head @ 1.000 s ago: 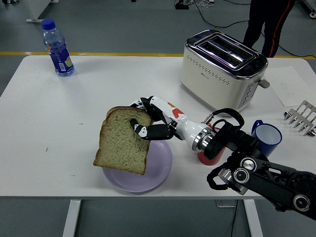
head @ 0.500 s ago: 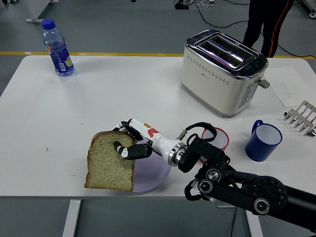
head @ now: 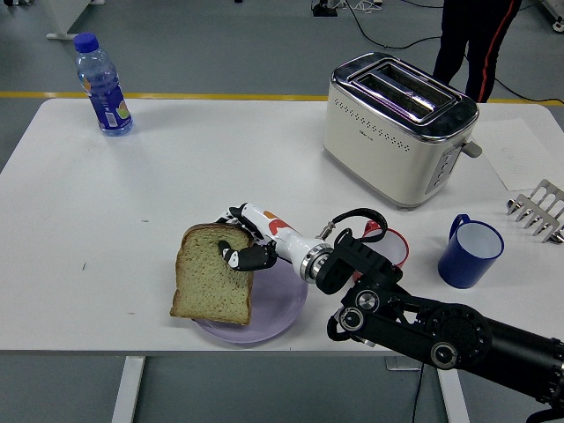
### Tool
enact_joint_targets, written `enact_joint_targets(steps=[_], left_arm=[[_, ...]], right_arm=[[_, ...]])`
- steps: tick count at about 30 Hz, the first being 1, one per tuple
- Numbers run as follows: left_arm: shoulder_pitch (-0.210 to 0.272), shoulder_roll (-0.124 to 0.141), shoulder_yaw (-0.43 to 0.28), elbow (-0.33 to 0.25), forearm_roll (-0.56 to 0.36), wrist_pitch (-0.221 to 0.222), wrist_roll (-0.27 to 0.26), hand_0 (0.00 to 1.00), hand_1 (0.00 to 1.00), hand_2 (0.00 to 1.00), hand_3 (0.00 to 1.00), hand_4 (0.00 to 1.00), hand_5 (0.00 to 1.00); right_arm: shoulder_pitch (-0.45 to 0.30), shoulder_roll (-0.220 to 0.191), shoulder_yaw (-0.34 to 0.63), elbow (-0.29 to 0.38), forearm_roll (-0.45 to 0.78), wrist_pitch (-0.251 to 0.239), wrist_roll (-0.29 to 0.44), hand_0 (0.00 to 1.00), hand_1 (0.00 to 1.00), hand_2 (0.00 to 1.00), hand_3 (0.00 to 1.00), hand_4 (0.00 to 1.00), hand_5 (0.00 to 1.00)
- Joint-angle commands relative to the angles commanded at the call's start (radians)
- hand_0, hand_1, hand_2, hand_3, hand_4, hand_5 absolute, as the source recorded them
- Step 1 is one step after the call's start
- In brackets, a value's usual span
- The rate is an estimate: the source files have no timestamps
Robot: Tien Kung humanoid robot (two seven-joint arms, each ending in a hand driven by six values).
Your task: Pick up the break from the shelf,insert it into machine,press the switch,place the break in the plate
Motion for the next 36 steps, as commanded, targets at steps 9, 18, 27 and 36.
enact_joint_targets(steps=[9,18,27,36], left_arm=[[-0.001,0.0,0.002,0.0,-0.003,0.001,0.0,0.677,0.697,0.687,0.557,0.286,0.866],[-0.001,-0.001,0.007,0.0,-0.008,0.002,0.0,0.678,0.698,0.687,0.558,0.288,0.868],[0.0,-0.002,0.008,0.0,-0.006,0.002,0.0,0.678,0.698,0.687,0.558,0.288,0.867],[0.002,-0.003,0.007,0.0,-0.001,0.0,0.001,0.678,0.698,0.687,0.557,0.286,0.865]], right_arm=[[-0.001,-0.003,0.001,-0.035,-0.069,0.01,-0.046,0.212,0.21,0.316,0.498,0.401,0.002],[-0.003,0.0,0.015,-0.044,-0.177,0.066,-0.073,0.312,0.307,0.398,0.525,0.467,0.002],[-0.004,-0.001,0.037,-0.046,-0.239,0.127,-0.059,0.421,0.431,0.508,0.554,0.518,0.002],[-0.008,-0.001,0.053,-0.051,-0.256,0.135,-0.028,0.716,0.659,0.633,0.699,0.676,0.135]])
